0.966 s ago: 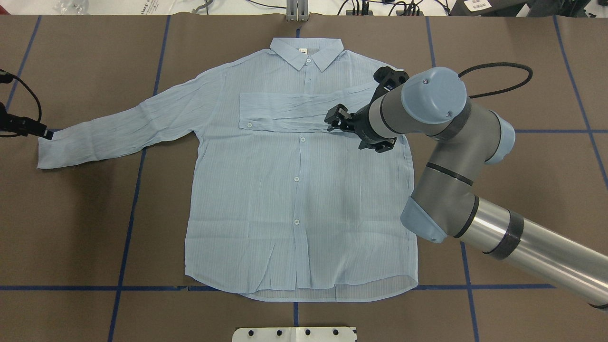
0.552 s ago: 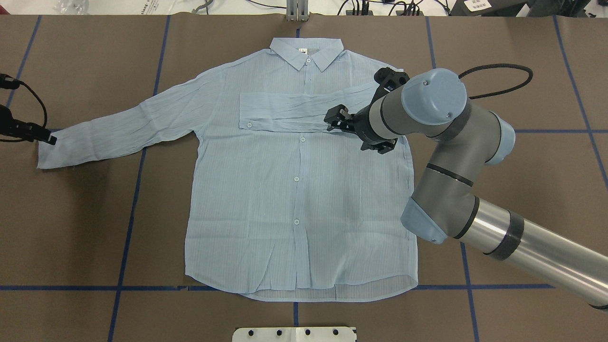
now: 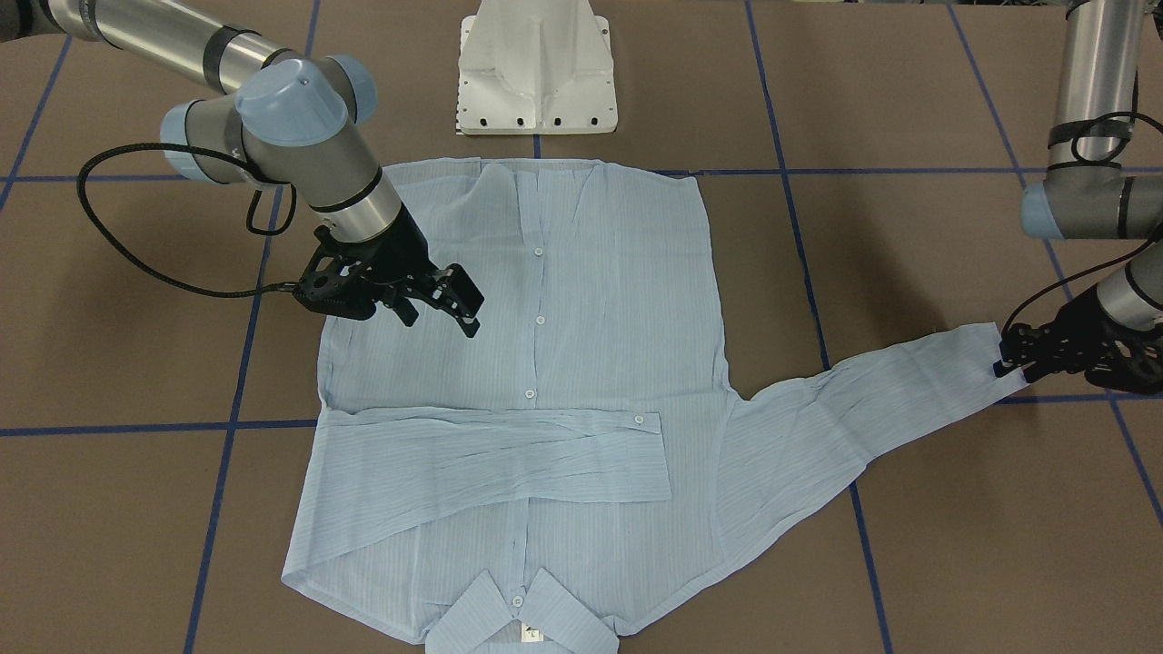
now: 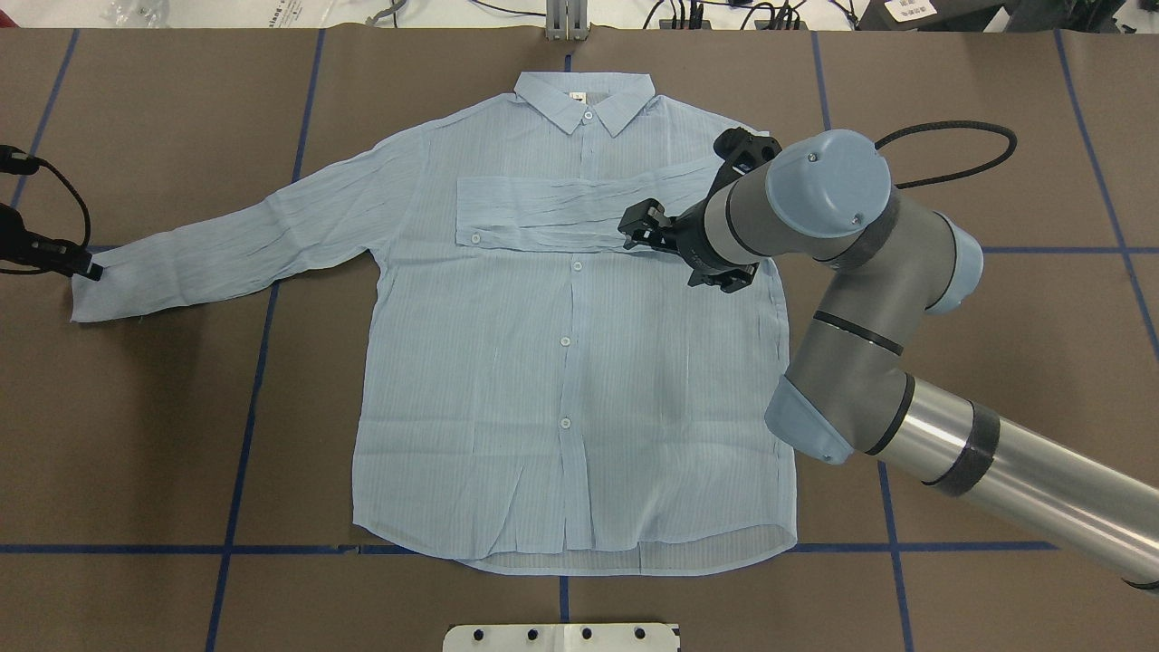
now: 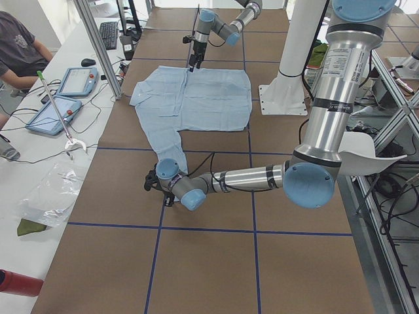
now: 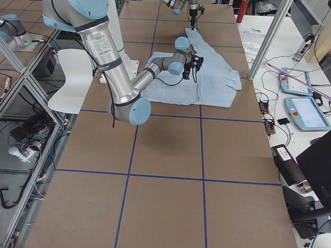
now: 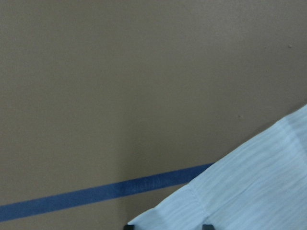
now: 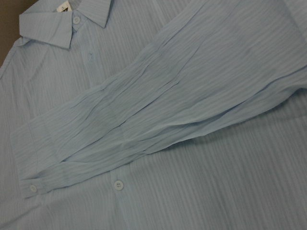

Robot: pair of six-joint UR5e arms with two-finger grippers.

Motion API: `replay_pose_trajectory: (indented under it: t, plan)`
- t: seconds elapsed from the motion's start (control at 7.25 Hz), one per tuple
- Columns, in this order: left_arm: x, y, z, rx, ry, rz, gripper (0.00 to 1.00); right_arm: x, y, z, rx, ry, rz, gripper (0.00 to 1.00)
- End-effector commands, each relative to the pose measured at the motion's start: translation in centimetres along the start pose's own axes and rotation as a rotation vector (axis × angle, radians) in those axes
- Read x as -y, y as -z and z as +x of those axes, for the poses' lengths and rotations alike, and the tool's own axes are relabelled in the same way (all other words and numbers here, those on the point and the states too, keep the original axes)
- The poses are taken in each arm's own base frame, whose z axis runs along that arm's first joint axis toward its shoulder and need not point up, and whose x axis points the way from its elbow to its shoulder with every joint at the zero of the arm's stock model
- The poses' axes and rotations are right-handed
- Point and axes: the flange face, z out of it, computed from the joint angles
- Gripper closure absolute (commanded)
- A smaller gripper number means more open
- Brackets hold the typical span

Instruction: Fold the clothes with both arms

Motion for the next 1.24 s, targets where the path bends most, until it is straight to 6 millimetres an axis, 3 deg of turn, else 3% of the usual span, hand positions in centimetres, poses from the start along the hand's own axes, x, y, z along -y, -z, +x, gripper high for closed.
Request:
replay_pose_trajectory:
  t: [0.0, 0.14, 0.28, 0.55, 0.69, 0.97, 1.1]
  plan:
    - [0.2, 0.2, 0.4, -0.005, -0.003, 0.004, 1.0, 0.0, 0.0, 0.1, 0.0, 0.0, 0.001, 0.01]
    - [0.4, 0.6, 1.1, -0.019, -0.011, 0.008, 1.0, 0.0, 0.0, 0.1, 0.0, 0.0, 0.001, 0.01]
    - [1.4, 2.3, 3.4, -0.038, -0.027, 0.038, 1.0, 0.3, 0.3, 0.1, 0.002, -0.001, -0.001, 0.01]
    - [3.2, 7.0, 10.4, -0.128, 0.147, 0.111, 1.0, 2.7, 2.9, 3.5, -0.006, -0.001, -0.031, 0.01]
    - [3.7, 7.3, 17.4, -0.2, 0.213, 0.097, 1.0, 4.2, 4.0, 5.8, -0.019, 0.035, -0.033, 0.01]
    - [5.7, 5.3, 35.7, -0.354, 0.417, -0.013, 1.0, 7.8, 5.2, 11.9, -0.072, 0.13, -0.028, 0.01]
    - [7.4, 6.0, 43.8, -0.395, 0.491, -0.018, 1.0, 9.5, 5.9, 14.4, -0.095, 0.172, -0.03, 0.01]
